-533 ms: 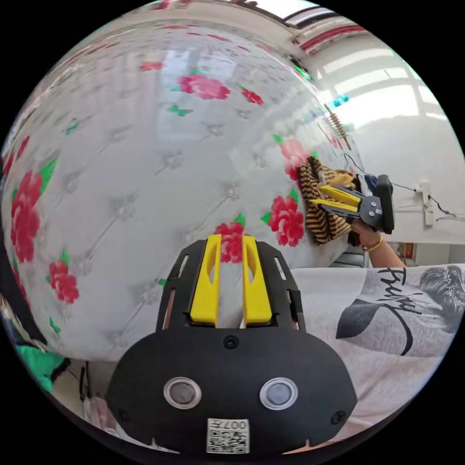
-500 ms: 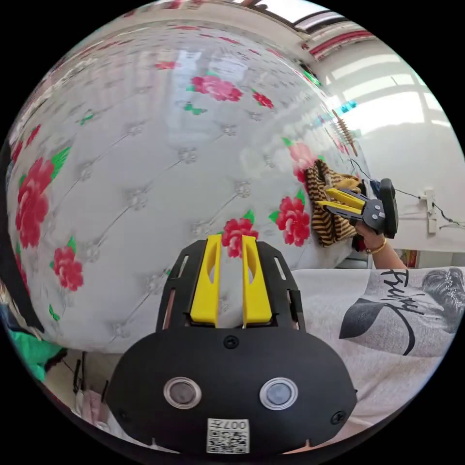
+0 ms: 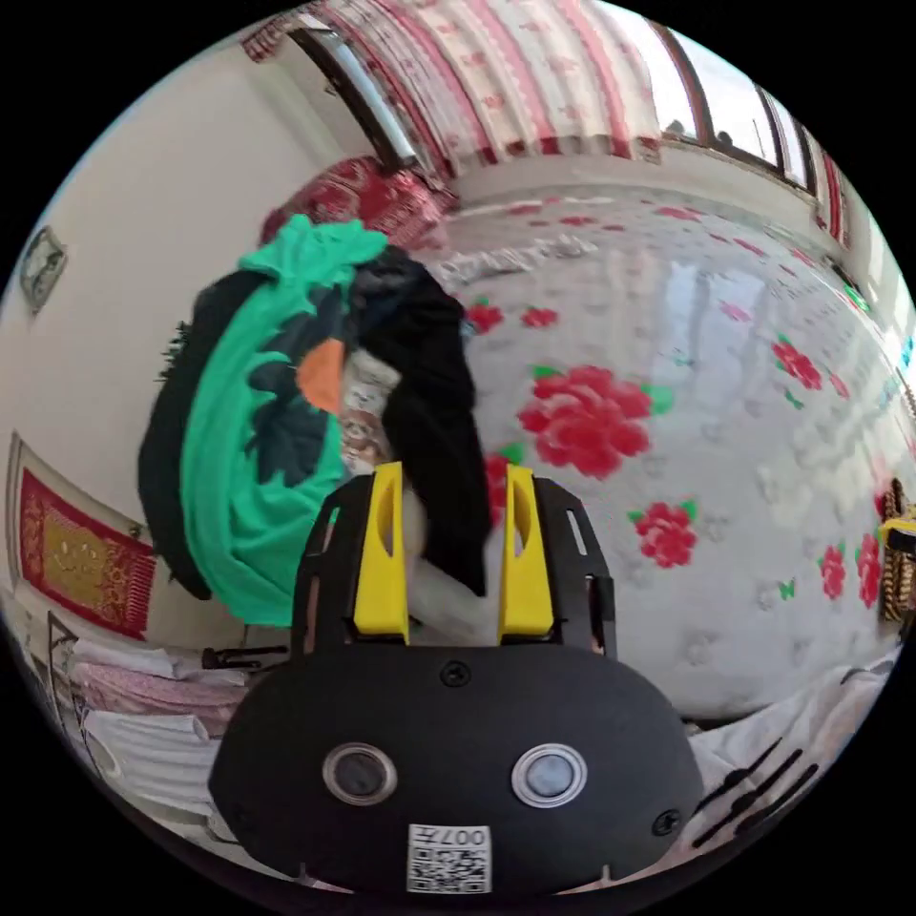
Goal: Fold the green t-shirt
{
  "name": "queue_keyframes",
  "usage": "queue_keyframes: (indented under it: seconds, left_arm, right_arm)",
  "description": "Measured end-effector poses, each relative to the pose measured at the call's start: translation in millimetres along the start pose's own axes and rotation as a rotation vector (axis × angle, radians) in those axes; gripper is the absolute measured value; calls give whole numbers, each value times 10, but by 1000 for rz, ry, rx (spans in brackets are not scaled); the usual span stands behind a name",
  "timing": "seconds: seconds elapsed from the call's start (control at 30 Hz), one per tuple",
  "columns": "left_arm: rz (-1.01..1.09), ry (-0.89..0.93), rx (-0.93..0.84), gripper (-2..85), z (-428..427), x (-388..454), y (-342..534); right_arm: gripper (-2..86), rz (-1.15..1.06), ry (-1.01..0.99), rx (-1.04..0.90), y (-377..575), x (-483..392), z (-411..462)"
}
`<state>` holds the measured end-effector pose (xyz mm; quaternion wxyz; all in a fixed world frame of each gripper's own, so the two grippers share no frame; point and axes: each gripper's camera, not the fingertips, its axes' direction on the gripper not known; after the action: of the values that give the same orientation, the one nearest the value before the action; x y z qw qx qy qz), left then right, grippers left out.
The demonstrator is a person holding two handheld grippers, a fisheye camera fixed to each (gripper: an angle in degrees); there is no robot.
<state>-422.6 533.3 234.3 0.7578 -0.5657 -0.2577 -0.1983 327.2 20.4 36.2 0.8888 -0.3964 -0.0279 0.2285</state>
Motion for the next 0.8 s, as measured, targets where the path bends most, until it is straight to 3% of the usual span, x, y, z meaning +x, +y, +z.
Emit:
queue_keyframes:
  seconds: [0.1, 0.17, 0.23, 0.4, 0.57, 0.63, 0.67, 0.7, 0.8]
  left_arm:
    - [-109, -147, 66, 136, 68, -775, -77]
    - [-159, -165, 15, 138, 259, -1145, -91]
    - [-213, -214, -145, 131, 672, -1494, -27]
    - [-348, 113, -161, 48, 571, -1833, 105]
    - [-77, 279, -9, 35, -338, -1241, 95]
    - [60, 582, 61, 34, -758, -676, 58]
    - [111, 644, 59, 34, -826, -469, 38]
    - [262, 741, 61, 35, -948, 40, 14]
    - [597, 807, 17, 38, -1134, 1358, 111]
  right_arm:
    - [-1, -78, -43, 40, -278, -547, 102]
    - [-1, -174, -64, 52, -443, -969, 157]
    - [-1, -255, -96, 72, -498, -1223, 176]
    - [3, -420, -168, 70, -496, -1608, 204]
    - [0, -481, -120, 62, -352, -1602, 199]
    - [-1, -471, -91, 88, -288, -1526, 155]
    - [-2, -452, -69, 107, -242, -1457, 130]
    - [-2, -441, -62, 116, -217, -1419, 121]
    - [-2, -363, -50, 145, -80, -1197, 113]
